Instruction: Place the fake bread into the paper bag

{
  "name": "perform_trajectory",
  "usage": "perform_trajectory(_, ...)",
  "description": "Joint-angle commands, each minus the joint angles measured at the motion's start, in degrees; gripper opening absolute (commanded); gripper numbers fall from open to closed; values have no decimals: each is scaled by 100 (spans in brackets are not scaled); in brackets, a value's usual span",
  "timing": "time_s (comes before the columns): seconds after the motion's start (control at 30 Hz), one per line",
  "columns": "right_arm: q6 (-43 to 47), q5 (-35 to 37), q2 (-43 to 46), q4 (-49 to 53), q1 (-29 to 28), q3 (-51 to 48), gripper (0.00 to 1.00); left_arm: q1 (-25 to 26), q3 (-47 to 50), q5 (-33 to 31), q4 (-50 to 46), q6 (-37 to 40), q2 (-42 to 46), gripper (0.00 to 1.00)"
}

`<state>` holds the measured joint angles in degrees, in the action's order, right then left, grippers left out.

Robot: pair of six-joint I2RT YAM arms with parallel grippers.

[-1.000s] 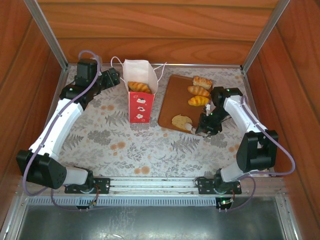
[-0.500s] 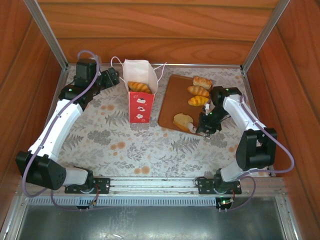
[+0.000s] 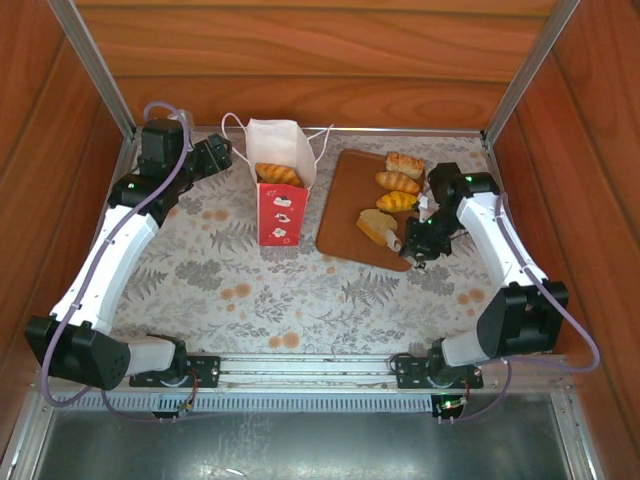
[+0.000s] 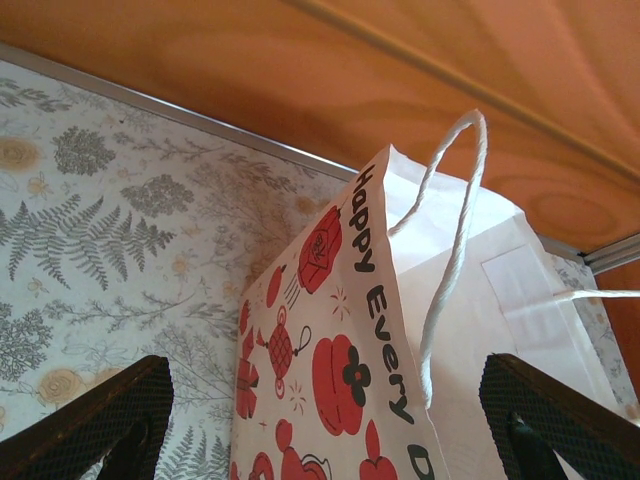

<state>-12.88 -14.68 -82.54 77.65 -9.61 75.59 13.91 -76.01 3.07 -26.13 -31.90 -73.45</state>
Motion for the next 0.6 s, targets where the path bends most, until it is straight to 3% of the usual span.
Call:
perform_trajectory(0.0, 58, 229, 277, 300, 32, 337, 26, -38, -102, 128, 55, -66, 138, 85)
perform_trajectory(0.57, 129, 1137, 494, 853, -422, 1736, 26, -10, -376, 543, 54, -235, 27, 84)
